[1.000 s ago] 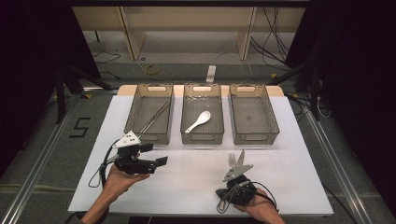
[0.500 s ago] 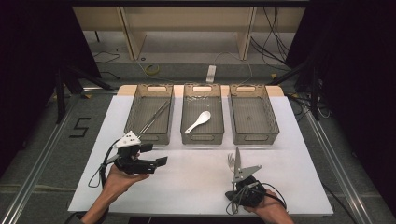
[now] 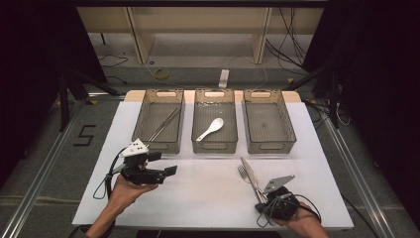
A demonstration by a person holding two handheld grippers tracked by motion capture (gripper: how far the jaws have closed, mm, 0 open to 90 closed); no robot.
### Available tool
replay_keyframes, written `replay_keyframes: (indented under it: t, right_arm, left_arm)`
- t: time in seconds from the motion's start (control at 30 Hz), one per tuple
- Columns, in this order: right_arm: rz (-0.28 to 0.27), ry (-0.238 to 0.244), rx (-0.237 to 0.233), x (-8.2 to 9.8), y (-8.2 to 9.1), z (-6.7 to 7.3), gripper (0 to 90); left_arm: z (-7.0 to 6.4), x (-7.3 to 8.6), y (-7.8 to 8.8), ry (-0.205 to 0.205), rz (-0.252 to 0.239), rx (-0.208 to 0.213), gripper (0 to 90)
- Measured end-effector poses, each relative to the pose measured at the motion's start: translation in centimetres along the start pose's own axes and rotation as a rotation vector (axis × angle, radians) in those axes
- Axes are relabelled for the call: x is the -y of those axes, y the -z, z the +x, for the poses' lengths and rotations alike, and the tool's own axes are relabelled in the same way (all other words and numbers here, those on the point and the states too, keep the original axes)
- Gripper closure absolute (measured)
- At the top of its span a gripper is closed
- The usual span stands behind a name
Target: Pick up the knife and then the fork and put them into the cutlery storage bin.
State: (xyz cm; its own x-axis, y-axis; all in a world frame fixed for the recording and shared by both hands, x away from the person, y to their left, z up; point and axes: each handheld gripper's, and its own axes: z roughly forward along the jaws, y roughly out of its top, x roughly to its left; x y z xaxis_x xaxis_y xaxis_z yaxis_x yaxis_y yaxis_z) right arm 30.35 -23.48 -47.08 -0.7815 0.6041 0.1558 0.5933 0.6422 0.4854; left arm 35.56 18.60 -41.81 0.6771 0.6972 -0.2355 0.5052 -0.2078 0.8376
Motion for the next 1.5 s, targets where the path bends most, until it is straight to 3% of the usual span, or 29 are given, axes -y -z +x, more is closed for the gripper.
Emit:
replay_keyframes:
  t: [0.27, 0.67, 0.9, 1.03, 1.17, 1.33, 1.5]
  right_arm:
    - [0.009, -0.03, 0.047, 1.0, 1.2, -1.7, 90.0]
    - [0.025, -0.048, 0.103, 0.8, 1.6, -3.5, 90.0]
    - [0.028, -0.045, 0.122, 0.5, 1.7, -3.2, 89.7]
    - [-0.031, 0.007, 0.152, -0.4, 3.0, -2.5, 70.1]
    - [-0.061, -0.017, 0.186, -1.0, 3.5, -2.7, 56.2]
    - [-0.018, -0.032, 0.191, -1.5, 2.6, -3.0, 45.6]
    - [0.014, -0.048, 0.185, -1.8, 2.2, -2.9, 45.4]
  left_arm:
    - [0.1, 0.0, 0.1, 0.0, -0.006, -0.007, 16.0]
    - [0.2, -0.1, 0.2, 0.004, -0.012, -0.011, 16.0]
    - [0.2, -0.1, 0.2, -0.002, -0.015, -0.012, 16.0]
    - [0.2, -0.1, 0.3, 0.0, -0.026, -0.021, 16.0]
    - [0.3, -0.2, 0.5, 0.002, -0.047, -0.03, 15.9]
    - [0.3, -0.2, 0.7, 0.009, -0.066, -0.03, 15.8]
    - [0.3, -0.3, 0.8, 0.004, -0.079, -0.027, 15.8]
